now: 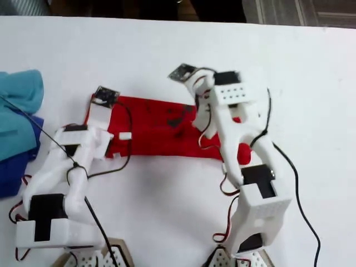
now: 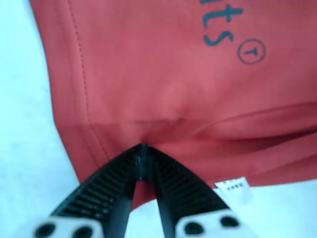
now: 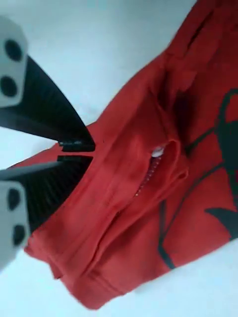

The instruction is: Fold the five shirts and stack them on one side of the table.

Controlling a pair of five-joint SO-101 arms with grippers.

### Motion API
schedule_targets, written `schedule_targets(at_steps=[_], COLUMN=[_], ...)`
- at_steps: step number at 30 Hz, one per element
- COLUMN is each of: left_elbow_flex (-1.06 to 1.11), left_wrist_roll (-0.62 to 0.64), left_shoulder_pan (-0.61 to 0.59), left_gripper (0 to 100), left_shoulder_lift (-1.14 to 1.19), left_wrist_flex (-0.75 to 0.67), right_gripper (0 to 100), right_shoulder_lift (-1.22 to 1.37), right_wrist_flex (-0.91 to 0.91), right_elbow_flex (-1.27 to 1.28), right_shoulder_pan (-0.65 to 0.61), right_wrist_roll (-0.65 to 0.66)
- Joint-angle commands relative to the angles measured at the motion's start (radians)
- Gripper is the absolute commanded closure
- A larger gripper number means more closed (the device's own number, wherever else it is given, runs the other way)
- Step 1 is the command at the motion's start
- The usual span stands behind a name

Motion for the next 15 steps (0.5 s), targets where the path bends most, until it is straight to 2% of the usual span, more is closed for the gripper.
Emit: schedule_targets(at_steps=[1, 5, 15], left_elbow_flex=[-0.001, -0.001, -0.001], left_wrist_roll=[0.009, 0.009, 0.009], left_shoulder_pan=[-0.005, -0.005, -0.005], left_gripper=[98, 98, 98], left_shoulder_lift=[-0.014, -0.014, -0.014], left_wrist_flex=[-0.023, -0.023, -0.023], right_gripper=[97.9, 97.9, 97.9], right_shoulder_lift=[-0.056, -0.048, -0.188], right_wrist_flex=[-0.157, -0.219, -0.211], right_elbow_flex=[0.074, 0.178, 0.341], right_shoulder_pan=[-0.028, -0.036, -0.024], right_wrist_roll=[-0.094, -0.149, -0.144])
